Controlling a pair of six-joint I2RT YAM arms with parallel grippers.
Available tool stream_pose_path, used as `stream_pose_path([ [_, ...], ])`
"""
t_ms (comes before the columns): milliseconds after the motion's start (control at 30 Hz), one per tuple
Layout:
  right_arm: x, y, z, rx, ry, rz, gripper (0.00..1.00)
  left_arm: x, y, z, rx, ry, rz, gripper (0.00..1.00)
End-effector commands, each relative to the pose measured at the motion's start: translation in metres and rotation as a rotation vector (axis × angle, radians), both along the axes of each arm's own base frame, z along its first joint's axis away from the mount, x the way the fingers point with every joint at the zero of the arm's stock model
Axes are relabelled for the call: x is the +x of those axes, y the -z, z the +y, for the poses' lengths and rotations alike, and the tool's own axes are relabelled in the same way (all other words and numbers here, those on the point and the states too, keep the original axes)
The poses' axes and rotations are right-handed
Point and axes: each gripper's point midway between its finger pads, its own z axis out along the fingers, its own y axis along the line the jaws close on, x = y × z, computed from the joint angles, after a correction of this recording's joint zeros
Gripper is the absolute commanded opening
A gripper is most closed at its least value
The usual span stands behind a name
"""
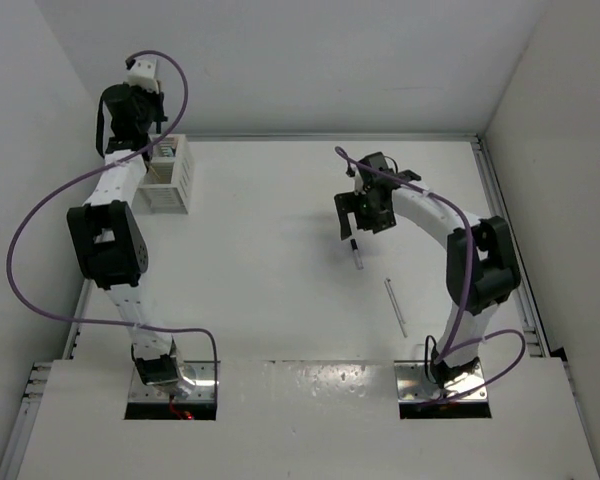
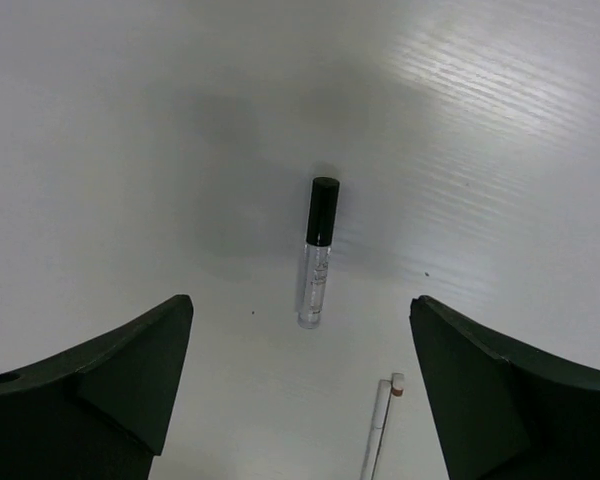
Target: Organize the makeup
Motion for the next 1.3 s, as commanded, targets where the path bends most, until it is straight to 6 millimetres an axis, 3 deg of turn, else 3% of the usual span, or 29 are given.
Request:
stream_pose_path([
  [0, 0.008, 0.002, 0.022, 0.038, -0.016, -0.005, 0.9, 0.012, -0.034, 0.014, -0.029, 0.019, -0.128, 0.0],
  [67, 0.005, 0.01, 0.022, 0.039, -0.007, 0.027, 0.9, 0.027, -0.005, 0.018, -0.033, 0.034, -0.093, 0.0],
  [267, -0.008, 0.027, 0.024, 0.028, -0.01, 0.087, 0.9, 0.044, 0.028, 0.014, -0.106, 0.069, -0.055, 0.0],
  [367, -0.011, 0.034, 0.02, 0.012, 0.006, 0.103, 0.9, 0.045, 0.054, 0.016, -0.106, 0.056, -0.021, 0.0],
  [400, -0.011, 0.035, 0.021, 0.012, 0.007, 0.098, 0.9, 0.042, 0.068, 0.025, -0.112, 0.026, -0.002, 0.0],
  [533, -0.005, 0.045, 0.019, -0.024, 0.003, 0.106, 0.9, 0.039, 0.093, 0.032, -0.124, -0.021, 0.04, 0.0],
  [700, 0.005, 0.056, 0.02, -0.06, 0.001, 0.123, 0.84, 0.026, 0.103, 0.033, -0.092, -0.036, 0.053, 0.0],
  [833, 0.003, 0.066, 0.014, -0.095, 0.0, 0.144, 0.78, 0.022, 0.117, 0.041, -0.076, -0.056, 0.086, 0.17],
  [867, 0.002, 0.068, 0.014, -0.101, -0.007, 0.152, 0.77, 0.022, 0.117, 0.041, -0.076, -0.056, 0.086, 0.31],
  [933, 0.003, 0.074, 0.008, -0.131, 0.0, 0.162, 0.68, 0.02, 0.124, 0.04, -0.082, -0.057, 0.116, 0.43],
  [967, 0.004, 0.073, 0.006, -0.141, 0.006, 0.163, 0.65, 0.021, 0.113, 0.041, -0.078, -0.057, 0.095, 0.5],
  [1133, 0.003, 0.08, 0.0, -0.159, 0.036, 0.186, 0.52, 0.022, 0.077, 0.04, -0.048, -0.022, 0.103, 0.59],
  [1267, 0.002, 0.083, -0.003, -0.159, 0.048, 0.196, 0.25, 0.008, 0.039, 0.031, 0.029, 0.031, 0.068, 0.62],
])
